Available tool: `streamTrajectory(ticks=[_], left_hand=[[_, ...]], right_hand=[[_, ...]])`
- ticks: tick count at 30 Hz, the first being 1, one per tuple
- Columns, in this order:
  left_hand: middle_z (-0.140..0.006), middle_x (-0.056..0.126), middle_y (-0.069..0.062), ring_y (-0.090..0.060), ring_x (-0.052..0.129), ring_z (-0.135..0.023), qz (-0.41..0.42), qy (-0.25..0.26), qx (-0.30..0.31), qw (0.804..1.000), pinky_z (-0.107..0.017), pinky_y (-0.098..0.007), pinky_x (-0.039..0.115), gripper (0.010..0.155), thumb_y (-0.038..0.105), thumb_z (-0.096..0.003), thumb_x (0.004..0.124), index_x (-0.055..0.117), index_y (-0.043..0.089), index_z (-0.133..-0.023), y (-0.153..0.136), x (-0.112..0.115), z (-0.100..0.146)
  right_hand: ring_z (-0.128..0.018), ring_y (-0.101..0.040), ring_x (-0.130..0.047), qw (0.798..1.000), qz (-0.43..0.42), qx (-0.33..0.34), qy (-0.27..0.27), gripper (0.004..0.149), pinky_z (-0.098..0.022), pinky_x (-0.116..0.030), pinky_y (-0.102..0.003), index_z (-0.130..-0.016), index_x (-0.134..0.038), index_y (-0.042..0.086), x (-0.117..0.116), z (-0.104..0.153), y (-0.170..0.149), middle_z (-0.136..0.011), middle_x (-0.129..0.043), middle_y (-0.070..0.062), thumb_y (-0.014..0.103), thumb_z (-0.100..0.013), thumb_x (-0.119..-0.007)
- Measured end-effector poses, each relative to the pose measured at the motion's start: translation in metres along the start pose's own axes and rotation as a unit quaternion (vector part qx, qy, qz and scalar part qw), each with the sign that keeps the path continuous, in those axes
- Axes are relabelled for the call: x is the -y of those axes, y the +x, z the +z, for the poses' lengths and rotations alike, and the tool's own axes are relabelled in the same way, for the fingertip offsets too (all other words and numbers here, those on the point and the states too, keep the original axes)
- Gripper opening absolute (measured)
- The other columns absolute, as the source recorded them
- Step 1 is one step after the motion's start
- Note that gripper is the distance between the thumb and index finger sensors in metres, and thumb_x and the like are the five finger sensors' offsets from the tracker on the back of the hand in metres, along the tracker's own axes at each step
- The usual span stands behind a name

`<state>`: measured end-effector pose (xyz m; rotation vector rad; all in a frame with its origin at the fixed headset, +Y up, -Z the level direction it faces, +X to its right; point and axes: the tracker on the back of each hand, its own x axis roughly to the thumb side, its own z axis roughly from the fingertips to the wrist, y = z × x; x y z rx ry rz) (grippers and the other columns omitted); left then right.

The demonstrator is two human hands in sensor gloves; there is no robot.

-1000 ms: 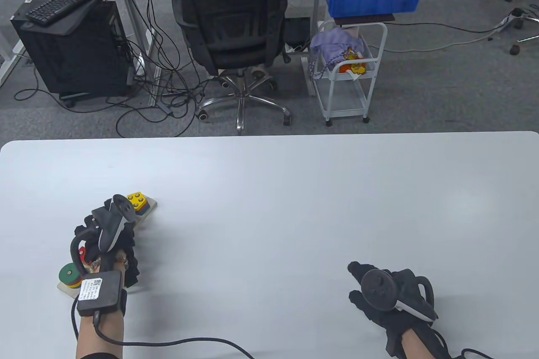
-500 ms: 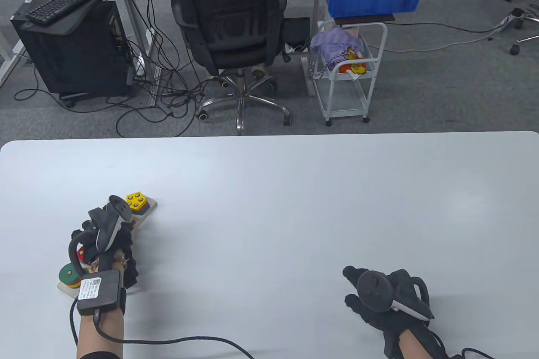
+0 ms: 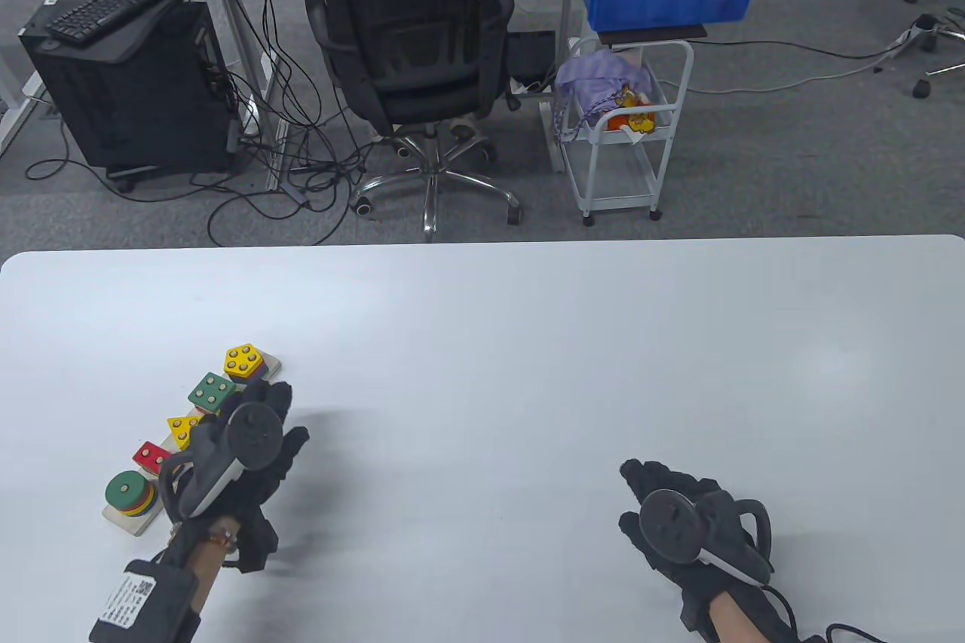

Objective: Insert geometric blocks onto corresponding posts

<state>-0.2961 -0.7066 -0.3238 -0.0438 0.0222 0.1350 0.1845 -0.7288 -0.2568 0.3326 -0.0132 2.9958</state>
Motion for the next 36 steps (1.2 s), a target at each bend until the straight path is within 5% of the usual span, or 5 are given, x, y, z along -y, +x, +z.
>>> streamTrajectory(ticks=[4,7,13,36], left_hand=[[-0.127,0.041,0.005,-0.027,0.051,-0.118,-0.022,-0.006,0.125,0.992,-0.083,-0.061,0.04,0.073,0.064,-0.0485,0.061,0.036,0.041,-0.113,0.028,0.014,0.043],[-0.128,0.031,0.007,-0.028,0.041,-0.121,-0.108,-0.004,0.154,0.982,-0.083,-0.063,0.034,0.076,0.068,-0.0466,0.057,0.028,0.044,-0.113,0.035,0.028,0.057],[-0.128,0.024,0.008,-0.03,0.034,-0.121,-0.107,-0.032,0.142,0.984,-0.083,-0.063,0.032,0.077,0.07,-0.0456,0.055,0.026,0.046,-0.112,0.03,0.038,0.05],[-0.128,0.026,0.005,-0.032,0.031,-0.12,-0.085,-0.043,0.108,0.99,-0.083,-0.063,0.032,0.074,0.068,-0.0468,0.054,0.031,0.043,-0.113,0.014,0.043,0.04]], right_hand=[[-0.096,-0.048,-0.063,0.999,0.046,0.003,-0.029,0.068,-0.063,-0.051,-0.076,-0.105,-0.048,0.015,-0.004,0.0,0.004,-0.107,-0.056,-0.021,0.045,-0.048,-0.071],[-0.102,-0.047,-0.046,0.998,0.048,0.016,-0.025,0.074,-0.065,-0.043,-0.076,-0.106,-0.035,0.016,-0.011,0.001,0.006,-0.111,-0.041,-0.019,0.049,-0.048,-0.067],[-0.104,-0.043,-0.026,0.996,0.077,0.036,-0.005,0.077,-0.068,-0.03,-0.075,-0.106,-0.025,0.021,-0.013,0.001,0.013,-0.113,-0.025,-0.015,0.054,-0.048,-0.063],[-0.104,-0.044,-0.033,0.994,0.08,0.057,0.049,0.075,-0.067,-0.036,-0.076,-0.106,-0.03,0.02,-0.023,-0.001,0.016,-0.112,-0.032,-0.016,0.053,-0.048,-0.064]])
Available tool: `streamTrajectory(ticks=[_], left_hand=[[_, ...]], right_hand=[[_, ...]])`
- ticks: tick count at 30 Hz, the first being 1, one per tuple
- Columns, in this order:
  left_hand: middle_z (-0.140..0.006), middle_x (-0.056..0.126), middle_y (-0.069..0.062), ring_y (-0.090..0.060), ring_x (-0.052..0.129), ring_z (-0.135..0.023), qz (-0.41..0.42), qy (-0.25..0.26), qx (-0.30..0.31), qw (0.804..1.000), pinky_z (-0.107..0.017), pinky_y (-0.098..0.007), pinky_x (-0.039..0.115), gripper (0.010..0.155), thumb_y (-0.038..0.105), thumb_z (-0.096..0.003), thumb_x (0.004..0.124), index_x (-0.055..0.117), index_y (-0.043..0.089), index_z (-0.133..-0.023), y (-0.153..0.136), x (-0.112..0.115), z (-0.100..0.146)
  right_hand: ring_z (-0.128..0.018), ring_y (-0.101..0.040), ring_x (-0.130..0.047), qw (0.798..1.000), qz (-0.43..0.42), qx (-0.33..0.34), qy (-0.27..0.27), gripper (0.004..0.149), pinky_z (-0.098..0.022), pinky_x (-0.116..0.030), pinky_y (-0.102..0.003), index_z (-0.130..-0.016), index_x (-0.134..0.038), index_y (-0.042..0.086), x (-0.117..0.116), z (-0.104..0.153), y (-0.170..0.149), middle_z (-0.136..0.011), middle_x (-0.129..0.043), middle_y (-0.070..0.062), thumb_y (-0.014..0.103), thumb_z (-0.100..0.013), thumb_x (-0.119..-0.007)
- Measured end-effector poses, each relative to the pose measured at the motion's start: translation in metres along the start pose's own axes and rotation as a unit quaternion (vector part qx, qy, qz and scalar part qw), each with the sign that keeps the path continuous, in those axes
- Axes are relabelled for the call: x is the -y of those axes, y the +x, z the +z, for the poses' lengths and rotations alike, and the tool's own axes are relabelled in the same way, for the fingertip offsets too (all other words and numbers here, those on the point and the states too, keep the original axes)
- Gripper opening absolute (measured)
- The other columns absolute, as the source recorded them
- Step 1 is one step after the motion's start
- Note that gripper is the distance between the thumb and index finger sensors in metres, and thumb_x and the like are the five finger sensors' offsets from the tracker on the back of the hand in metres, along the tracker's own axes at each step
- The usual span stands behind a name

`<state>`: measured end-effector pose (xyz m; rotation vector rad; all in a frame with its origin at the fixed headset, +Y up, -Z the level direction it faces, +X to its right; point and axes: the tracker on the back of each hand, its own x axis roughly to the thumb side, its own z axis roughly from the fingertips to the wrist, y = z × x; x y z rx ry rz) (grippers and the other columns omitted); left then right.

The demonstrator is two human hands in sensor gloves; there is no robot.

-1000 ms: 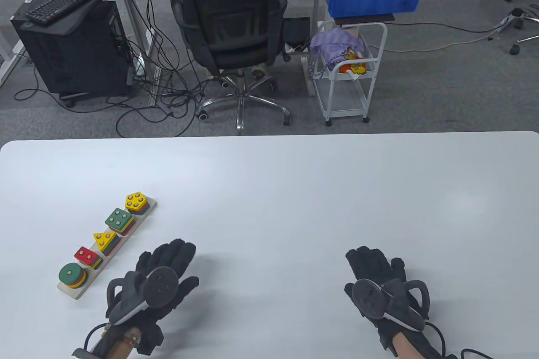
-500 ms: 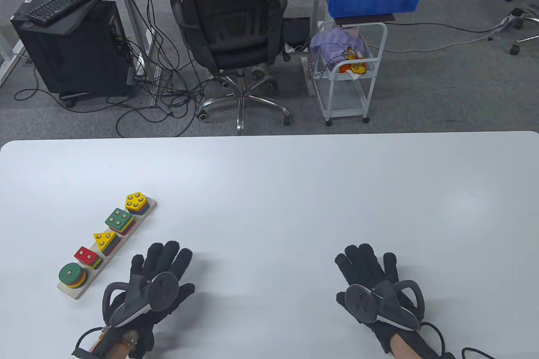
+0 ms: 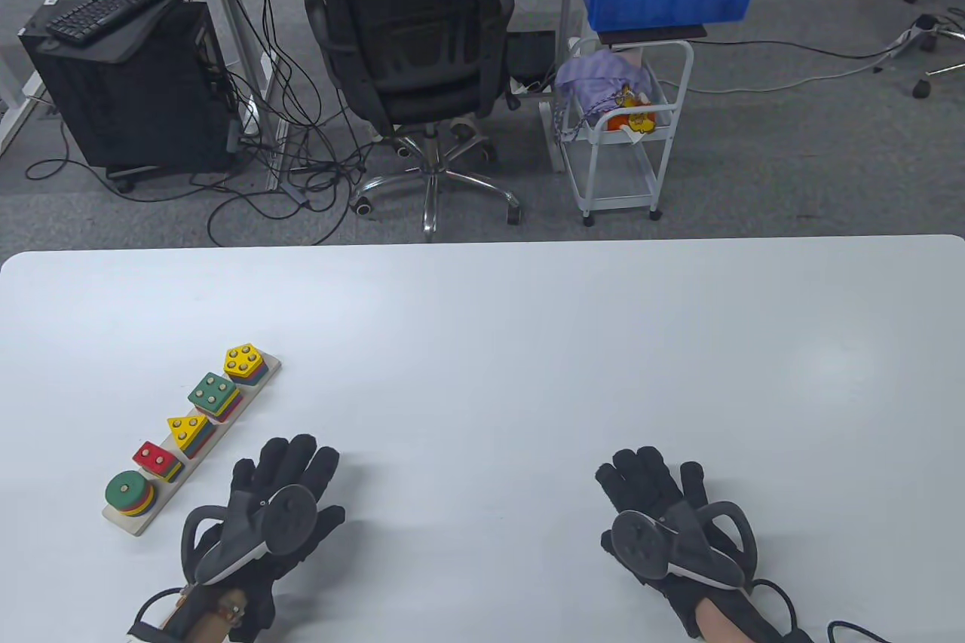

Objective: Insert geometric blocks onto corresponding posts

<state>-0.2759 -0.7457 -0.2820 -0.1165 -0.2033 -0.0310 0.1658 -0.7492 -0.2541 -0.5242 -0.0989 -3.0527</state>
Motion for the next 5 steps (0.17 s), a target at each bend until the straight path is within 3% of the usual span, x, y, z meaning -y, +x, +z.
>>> streamTrajectory(ticks=[5], left_hand=[[-0.128,0.027,0.005,-0.032,0.031,-0.12,-0.009,-0.005,0.008,1.0,-0.083,-0.063,0.032,0.074,0.068,-0.0468,0.055,0.032,0.043,-0.113,0.0037,0.0013,0.001]], right_hand=[[-0.104,-0.044,-0.036,1.0,0.002,-0.001,0.003,0.074,-0.067,-0.038,-0.076,-0.106,-0.031,0.02,0.0004,0.0,0.0039,-0.112,-0.034,-0.017,0.053,-0.048,-0.064]])
